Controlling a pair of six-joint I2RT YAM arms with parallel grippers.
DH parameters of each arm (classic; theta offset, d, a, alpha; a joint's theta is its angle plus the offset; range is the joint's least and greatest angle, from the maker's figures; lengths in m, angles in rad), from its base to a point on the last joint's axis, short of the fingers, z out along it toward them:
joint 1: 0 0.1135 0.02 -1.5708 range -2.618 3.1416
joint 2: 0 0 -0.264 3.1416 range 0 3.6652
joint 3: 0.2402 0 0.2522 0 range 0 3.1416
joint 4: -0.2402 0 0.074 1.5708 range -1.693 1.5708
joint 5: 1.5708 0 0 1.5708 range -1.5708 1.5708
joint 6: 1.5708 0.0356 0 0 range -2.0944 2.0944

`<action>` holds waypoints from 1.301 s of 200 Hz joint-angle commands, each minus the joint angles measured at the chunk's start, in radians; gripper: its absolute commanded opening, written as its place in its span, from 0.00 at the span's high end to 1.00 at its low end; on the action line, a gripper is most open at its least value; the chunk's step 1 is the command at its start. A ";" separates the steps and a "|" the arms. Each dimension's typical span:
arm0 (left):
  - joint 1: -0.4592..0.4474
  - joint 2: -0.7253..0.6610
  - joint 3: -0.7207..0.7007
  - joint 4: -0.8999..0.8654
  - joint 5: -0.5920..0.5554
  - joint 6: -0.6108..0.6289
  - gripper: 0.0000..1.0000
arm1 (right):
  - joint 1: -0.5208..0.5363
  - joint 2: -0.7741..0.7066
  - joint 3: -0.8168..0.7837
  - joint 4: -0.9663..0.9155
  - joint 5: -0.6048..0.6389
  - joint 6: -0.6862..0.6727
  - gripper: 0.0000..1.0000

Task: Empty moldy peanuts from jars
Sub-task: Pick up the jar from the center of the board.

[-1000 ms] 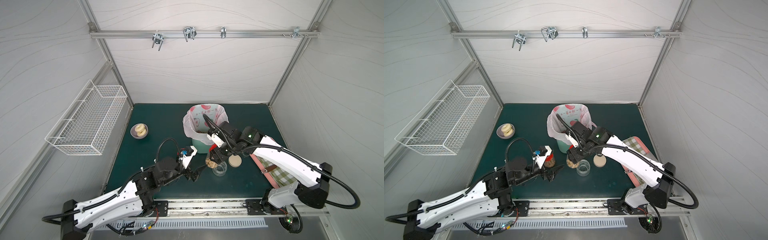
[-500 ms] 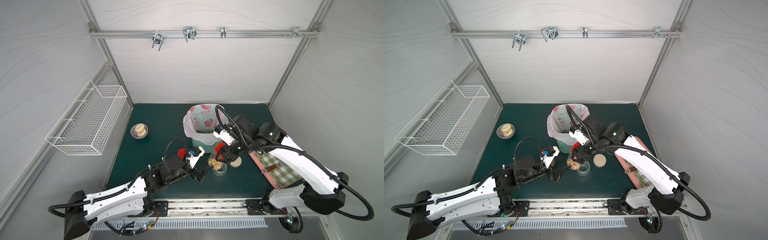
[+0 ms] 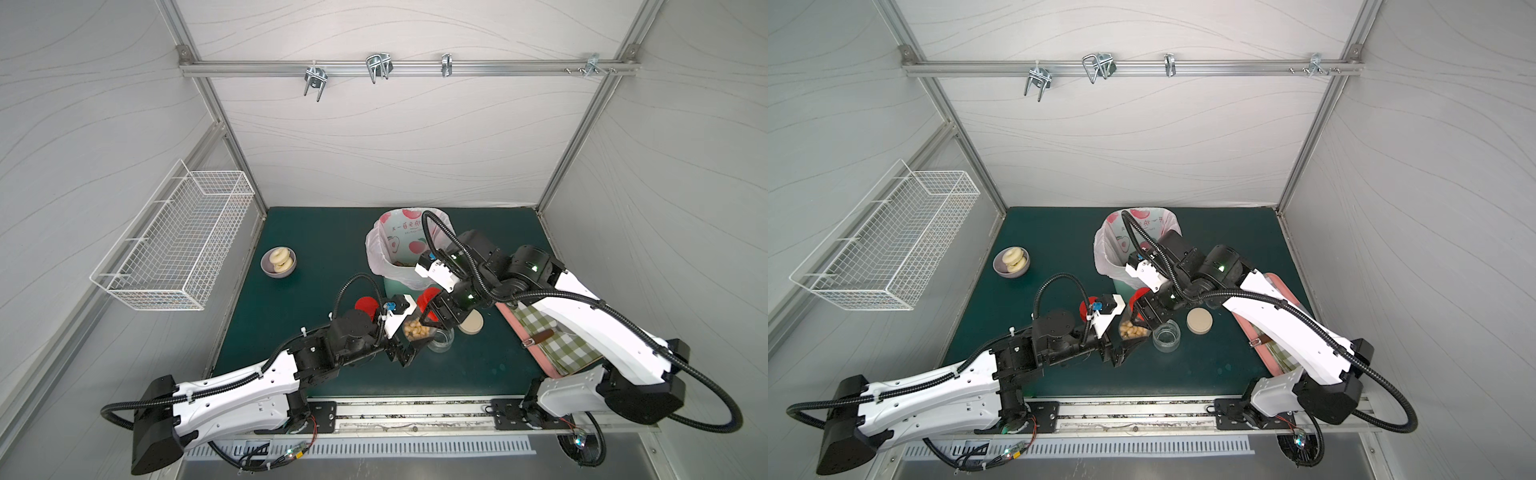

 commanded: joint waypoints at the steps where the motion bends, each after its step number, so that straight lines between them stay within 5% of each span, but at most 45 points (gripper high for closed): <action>1: 0.001 0.007 0.051 0.058 -0.001 0.005 0.01 | 0.011 -0.010 0.032 0.045 -0.044 0.017 0.40; 87: 0.001 -0.034 0.026 0.089 0.001 -0.006 0.23 | 0.019 -0.008 0.022 0.043 -0.008 0.018 0.37; 137: 0.001 -0.085 0.004 0.100 0.008 -0.012 0.07 | 0.013 -0.009 0.031 0.025 0.027 0.018 0.37; 221: 0.001 -0.010 0.046 0.069 0.025 -0.005 0.08 | 0.004 -0.011 0.071 0.010 0.017 0.015 0.37; 260: 0.001 -0.028 0.033 0.086 0.017 -0.010 0.17 | 0.005 -0.015 0.061 0.003 0.024 0.013 0.37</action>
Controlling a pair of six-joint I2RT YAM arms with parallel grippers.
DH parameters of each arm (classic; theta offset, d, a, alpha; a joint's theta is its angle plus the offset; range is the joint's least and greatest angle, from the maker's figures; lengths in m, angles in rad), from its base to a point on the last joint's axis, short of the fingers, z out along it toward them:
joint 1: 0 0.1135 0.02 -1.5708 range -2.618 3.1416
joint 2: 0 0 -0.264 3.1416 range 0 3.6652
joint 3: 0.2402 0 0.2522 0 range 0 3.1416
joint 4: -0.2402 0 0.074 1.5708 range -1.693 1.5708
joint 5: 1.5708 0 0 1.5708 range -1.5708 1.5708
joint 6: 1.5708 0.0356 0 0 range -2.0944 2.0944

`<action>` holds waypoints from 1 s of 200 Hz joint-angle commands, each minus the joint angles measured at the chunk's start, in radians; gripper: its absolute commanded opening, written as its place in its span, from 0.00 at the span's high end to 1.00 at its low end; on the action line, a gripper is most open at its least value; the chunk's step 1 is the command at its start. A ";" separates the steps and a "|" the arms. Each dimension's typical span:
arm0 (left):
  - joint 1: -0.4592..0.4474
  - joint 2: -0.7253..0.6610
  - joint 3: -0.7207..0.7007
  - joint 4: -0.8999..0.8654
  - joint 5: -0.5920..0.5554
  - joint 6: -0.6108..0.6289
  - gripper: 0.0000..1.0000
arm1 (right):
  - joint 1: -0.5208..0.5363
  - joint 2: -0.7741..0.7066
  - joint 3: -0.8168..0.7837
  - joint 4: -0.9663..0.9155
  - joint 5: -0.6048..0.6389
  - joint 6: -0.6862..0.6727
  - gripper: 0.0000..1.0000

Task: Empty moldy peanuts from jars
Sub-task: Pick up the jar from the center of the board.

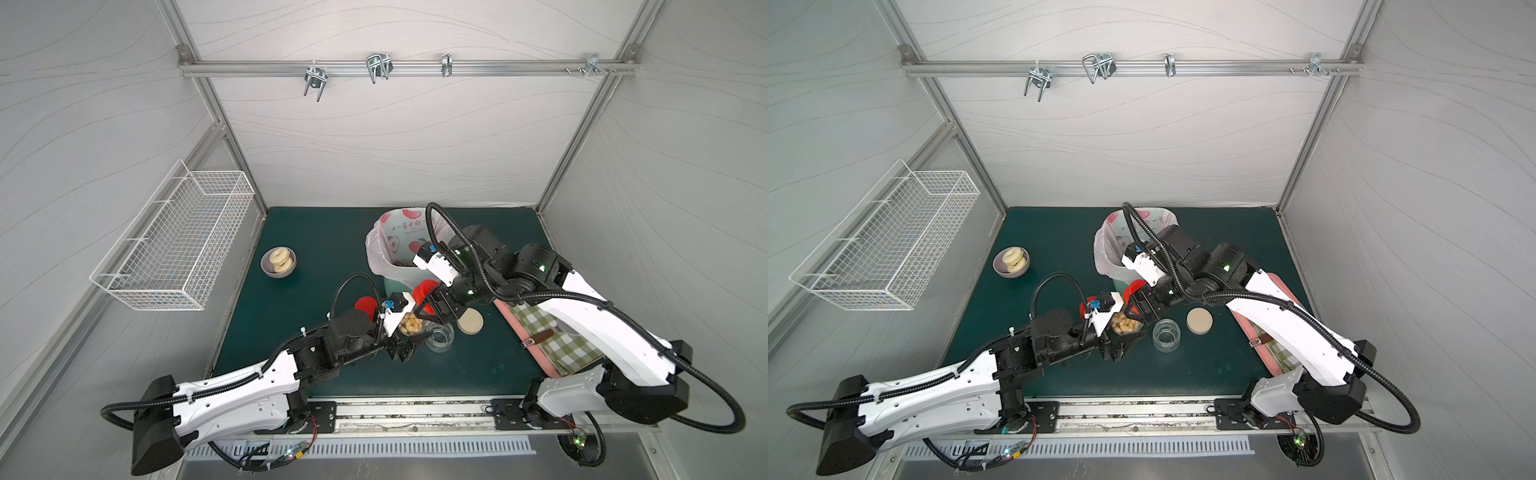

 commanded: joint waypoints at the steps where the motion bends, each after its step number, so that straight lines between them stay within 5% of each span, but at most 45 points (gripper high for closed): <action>1: 0.001 -0.020 0.034 0.046 0.007 0.008 0.17 | -0.003 -0.014 0.010 -0.029 0.006 -0.006 0.37; 60: 0.001 -0.028 0.030 0.046 0.007 0.007 0.13 | -0.003 -0.008 -0.006 -0.017 0.013 -0.006 0.37; 119: 0.001 -0.018 0.037 0.039 -0.006 0.003 0.34 | 0.002 -0.009 -0.024 -0.002 0.010 0.000 0.36; 182: 0.001 -0.023 0.027 0.062 -0.031 -0.019 0.49 | 0.007 -0.060 -0.075 0.060 0.024 0.031 0.02; 200: 0.001 -0.024 0.021 0.078 -0.036 -0.024 0.49 | 0.008 -0.078 -0.091 0.079 0.028 0.033 0.01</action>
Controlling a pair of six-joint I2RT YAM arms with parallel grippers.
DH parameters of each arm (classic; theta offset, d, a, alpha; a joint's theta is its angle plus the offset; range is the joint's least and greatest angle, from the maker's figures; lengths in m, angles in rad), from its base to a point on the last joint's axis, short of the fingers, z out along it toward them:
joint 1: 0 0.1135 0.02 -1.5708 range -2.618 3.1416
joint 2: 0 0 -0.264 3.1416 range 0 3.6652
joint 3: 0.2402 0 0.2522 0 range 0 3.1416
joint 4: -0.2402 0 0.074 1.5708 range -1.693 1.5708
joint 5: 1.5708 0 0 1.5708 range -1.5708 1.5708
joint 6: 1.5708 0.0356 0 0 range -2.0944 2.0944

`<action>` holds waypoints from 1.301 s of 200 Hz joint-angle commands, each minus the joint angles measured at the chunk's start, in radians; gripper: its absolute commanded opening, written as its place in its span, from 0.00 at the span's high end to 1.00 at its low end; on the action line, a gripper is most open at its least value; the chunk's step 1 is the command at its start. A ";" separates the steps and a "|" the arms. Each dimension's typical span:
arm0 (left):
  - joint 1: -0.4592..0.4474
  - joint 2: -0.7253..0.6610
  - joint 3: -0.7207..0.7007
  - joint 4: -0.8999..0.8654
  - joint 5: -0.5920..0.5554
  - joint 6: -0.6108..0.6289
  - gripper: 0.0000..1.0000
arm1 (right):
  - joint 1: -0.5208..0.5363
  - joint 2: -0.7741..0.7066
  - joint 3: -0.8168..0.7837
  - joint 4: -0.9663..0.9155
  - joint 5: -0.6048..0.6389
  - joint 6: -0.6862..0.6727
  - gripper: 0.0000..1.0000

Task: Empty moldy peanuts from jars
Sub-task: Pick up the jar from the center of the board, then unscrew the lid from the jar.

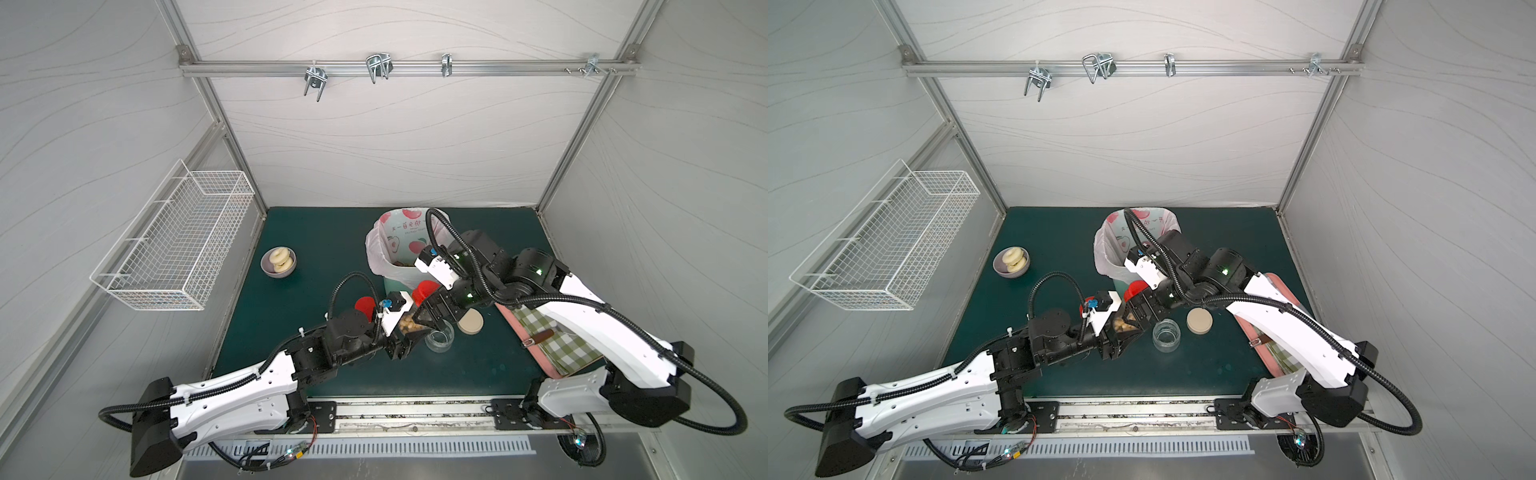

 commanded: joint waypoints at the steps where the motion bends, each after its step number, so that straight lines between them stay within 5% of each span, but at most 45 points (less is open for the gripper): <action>1: 0.000 -0.008 0.020 0.089 -0.015 -0.012 0.49 | 0.007 -0.044 -0.016 0.037 0.010 0.008 0.01; 75: 0.000 -0.020 -0.017 0.160 -0.065 -0.035 0.50 | 0.030 -0.257 -0.285 0.372 0.001 0.046 0.01; 143: 0.007 -0.070 -0.071 0.210 -0.159 -0.064 0.50 | 0.055 -0.469 -0.452 0.648 0.146 0.028 0.01; 260: 0.089 -0.153 -0.151 0.273 -0.157 -0.156 0.50 | 0.145 -0.241 -0.302 0.754 0.447 -0.010 0.01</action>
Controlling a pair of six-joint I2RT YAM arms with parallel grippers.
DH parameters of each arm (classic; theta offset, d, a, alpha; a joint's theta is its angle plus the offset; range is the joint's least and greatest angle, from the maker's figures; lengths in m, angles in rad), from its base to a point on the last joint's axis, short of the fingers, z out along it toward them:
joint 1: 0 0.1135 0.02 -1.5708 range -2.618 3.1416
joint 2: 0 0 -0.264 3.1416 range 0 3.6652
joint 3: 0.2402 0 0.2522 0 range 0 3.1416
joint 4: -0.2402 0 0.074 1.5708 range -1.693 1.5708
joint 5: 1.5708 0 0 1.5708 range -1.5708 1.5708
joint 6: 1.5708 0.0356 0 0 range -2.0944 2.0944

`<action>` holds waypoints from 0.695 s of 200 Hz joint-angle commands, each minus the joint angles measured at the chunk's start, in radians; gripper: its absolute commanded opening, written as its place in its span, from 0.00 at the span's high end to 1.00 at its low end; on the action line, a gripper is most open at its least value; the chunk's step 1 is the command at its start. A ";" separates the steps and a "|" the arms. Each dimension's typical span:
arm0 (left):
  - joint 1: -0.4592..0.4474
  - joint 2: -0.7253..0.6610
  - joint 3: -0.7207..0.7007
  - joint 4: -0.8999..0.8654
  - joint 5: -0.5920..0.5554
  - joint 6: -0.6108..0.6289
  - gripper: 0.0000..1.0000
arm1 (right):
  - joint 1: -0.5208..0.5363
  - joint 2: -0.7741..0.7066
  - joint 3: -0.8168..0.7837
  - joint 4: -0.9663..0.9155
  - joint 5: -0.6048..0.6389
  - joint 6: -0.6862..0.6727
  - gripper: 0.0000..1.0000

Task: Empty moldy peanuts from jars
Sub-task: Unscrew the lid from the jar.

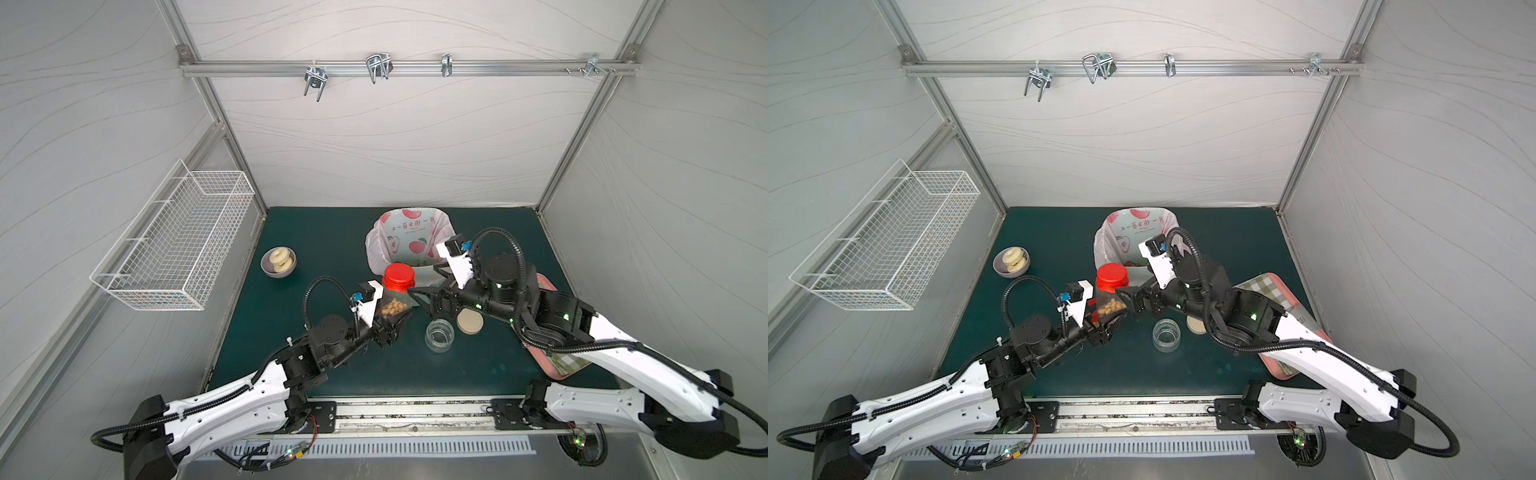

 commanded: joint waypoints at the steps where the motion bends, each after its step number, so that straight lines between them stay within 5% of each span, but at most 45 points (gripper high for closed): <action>1: 0.004 -0.026 0.003 0.085 -0.014 -0.011 0.50 | 0.033 0.032 0.068 0.057 0.090 -0.031 0.01; 139: 0.004 -0.022 0.009 0.081 0.001 -0.007 0.51 | 0.097 0.183 0.120 0.121 0.196 0.026 0.04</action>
